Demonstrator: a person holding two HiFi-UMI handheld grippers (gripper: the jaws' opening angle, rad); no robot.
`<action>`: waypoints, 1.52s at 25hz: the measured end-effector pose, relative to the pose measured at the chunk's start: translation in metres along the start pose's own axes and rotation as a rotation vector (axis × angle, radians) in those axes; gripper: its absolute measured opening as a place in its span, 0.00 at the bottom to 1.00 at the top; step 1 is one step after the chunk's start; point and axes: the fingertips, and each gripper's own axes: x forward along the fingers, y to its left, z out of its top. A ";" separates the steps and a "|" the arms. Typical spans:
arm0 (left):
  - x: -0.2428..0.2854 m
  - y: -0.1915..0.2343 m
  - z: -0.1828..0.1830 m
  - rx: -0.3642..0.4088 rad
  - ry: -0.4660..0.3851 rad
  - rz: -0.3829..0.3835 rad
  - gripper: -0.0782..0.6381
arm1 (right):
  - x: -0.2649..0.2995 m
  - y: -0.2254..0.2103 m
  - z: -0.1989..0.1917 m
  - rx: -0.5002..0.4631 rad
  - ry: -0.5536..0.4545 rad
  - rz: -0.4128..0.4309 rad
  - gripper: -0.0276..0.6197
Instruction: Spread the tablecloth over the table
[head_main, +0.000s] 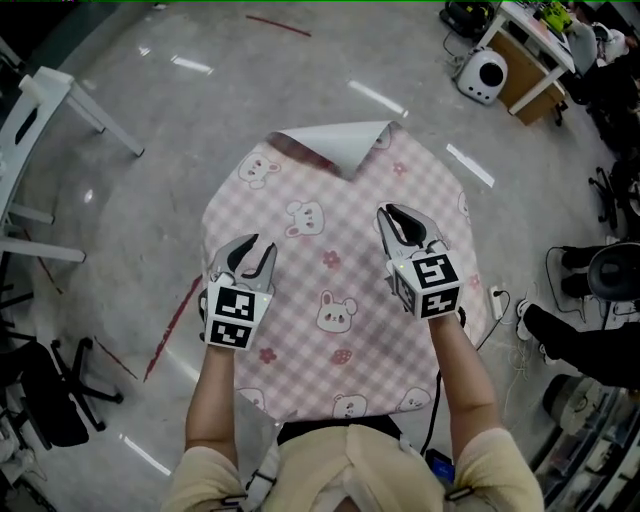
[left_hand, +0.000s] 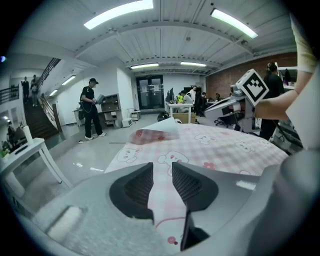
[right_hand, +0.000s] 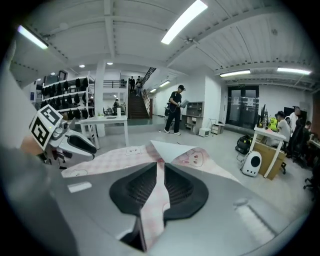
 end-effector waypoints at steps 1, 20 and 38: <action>-0.005 -0.003 -0.001 -0.019 -0.010 0.002 0.27 | -0.011 0.004 -0.003 0.009 -0.012 -0.006 0.12; -0.147 -0.082 0.020 -0.119 -0.134 0.118 0.11 | -0.253 -0.011 -0.074 0.140 -0.061 -0.235 0.05; -0.242 -0.150 0.013 -0.041 -0.143 0.081 0.11 | -0.374 0.039 -0.100 0.173 -0.036 -0.266 0.05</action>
